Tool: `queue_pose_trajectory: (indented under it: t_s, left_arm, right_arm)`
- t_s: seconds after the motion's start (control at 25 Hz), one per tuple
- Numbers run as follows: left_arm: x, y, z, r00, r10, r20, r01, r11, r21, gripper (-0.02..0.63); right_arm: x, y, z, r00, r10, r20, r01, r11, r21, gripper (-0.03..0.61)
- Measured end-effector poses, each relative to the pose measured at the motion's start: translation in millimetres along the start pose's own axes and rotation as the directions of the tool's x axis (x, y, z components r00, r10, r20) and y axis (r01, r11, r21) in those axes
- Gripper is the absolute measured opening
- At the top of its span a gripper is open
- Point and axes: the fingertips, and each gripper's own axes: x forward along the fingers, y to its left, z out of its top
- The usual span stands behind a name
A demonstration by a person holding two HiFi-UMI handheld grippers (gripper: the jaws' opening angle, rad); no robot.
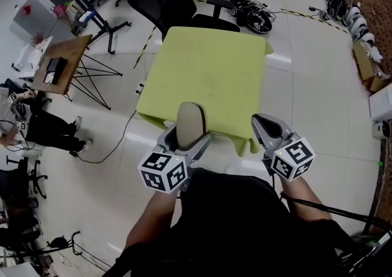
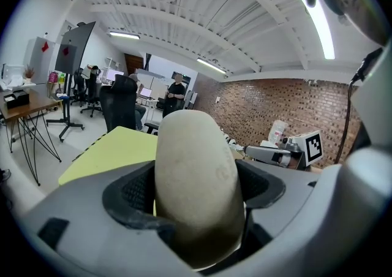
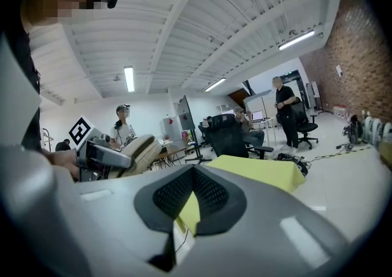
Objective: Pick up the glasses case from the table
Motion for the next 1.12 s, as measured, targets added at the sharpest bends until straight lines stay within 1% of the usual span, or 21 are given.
queue_pose_trajectory:
  t_s: [0.4, 0.68, 1.12]
  left_arm:
    - [-0.3, -7.9, 1.0, 1.0, -0.01, 0.018, 0.01, 1.0, 0.001, 0.399]
    - [-6.0, -5.1, -3.2, 1.0, 0.005, 0.017, -0.004, 1.0, -0.004, 0.399]
    - [1.7, -14.9, 3.3, 1.0, -0.02, 0.015, 0.02, 1.0, 0.018, 0.397]
  right_arm:
    - [-6.2, 7.4, -2.8, 1.0, 0.002, -0.008, -0.002, 1.0, -0.017, 0.002]
    - [-6.1, 10.4, -4.7, 1.0, 0.007, -0.014, -0.008, 1.0, -0.021, 0.002]
    - [-9.8, 6.1, -3.3, 1.0, 0.005, -0.023, -0.006, 0.999, -0.039, 0.002]
